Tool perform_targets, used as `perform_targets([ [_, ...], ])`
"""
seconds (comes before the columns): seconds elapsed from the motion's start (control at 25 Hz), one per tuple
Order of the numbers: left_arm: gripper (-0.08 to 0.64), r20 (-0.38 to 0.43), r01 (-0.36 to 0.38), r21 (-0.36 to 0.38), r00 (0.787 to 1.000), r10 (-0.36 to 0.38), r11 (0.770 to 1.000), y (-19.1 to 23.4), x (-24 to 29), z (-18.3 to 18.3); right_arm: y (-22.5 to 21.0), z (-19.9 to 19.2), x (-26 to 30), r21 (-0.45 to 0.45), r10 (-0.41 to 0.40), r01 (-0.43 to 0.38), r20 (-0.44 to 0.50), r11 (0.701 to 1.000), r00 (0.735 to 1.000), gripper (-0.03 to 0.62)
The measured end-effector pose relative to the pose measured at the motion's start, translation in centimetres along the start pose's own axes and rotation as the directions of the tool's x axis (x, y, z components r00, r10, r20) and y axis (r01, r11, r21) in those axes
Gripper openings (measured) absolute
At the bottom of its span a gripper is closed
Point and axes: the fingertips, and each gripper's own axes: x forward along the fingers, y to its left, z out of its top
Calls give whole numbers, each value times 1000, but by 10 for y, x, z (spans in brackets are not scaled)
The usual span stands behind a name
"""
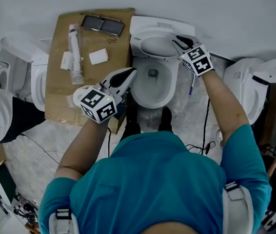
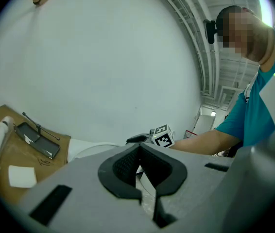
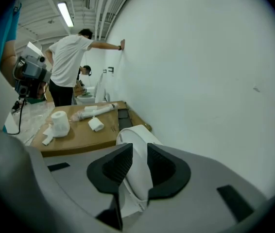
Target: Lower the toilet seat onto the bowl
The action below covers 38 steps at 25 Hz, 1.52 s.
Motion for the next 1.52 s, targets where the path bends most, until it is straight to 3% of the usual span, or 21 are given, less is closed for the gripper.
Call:
perform_targets([
  [0.24, 3, -17, 9, -38, 1000, -9, 999, 16, 12, -21, -16, -16, 48, -105, -35, 26, -85, 994, 996, 92],
  [0.68, 3, -33, 27, -62, 999, -29, 998, 20, 15, -39, -30, -26, 72, -236, -109, 78, -121, 969, 987, 114],
  [0.96, 3, -27, 31, -72, 999, -33, 997, 18, 13, -42, -20, -31, 70, -295, -92, 47, -140, 954, 986, 114],
  [1.24, 3, -19, 35, -69, 999, -36, 997, 11, 9, -41, -16, -32, 64, -298, -81, 34, -148, 954, 986, 114],
  [1.52, 3, -18, 34, -68, 999, -35, 997, 9, 8, -42, -3, -40, 59, -328, -12, -55, -198, 943, 980, 98],
])
